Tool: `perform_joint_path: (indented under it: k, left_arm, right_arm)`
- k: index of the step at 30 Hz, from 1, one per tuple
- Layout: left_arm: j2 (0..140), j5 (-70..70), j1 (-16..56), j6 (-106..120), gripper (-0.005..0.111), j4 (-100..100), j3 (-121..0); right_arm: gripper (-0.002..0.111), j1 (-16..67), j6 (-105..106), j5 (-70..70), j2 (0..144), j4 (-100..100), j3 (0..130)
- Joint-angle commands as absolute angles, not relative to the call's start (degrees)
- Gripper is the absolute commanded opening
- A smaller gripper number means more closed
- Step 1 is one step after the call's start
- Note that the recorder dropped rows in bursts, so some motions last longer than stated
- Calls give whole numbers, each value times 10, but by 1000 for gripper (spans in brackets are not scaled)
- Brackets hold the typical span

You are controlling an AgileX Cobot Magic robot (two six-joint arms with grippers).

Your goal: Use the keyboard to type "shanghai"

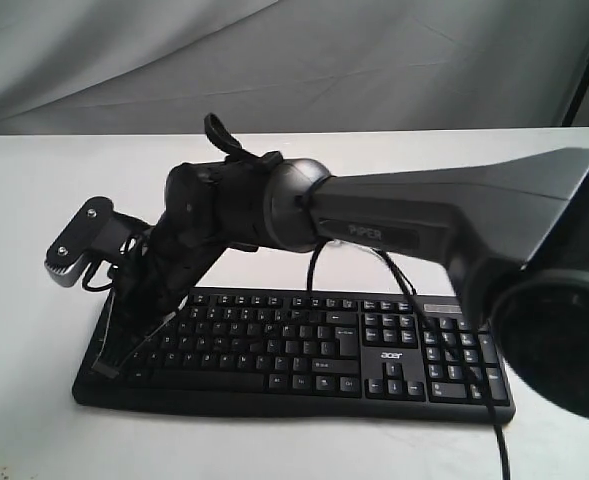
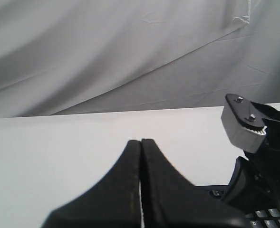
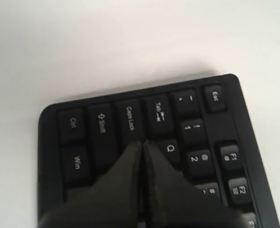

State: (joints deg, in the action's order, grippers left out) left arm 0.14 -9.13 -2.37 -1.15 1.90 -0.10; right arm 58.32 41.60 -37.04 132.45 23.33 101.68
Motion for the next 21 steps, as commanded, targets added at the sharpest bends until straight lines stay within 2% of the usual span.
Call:
perform_joint_path:
  k: [1, 21]
  left_arm:
    - [0, -88, -20, -13, 0, 19, 0]
    - [0, -88, -20, -13, 0, 19, 0]
  right_arm:
    - [0, 587, 418, -395, 1342, 229, 1054]
    - [0, 587, 416, -400, 1362, 230, 1054]
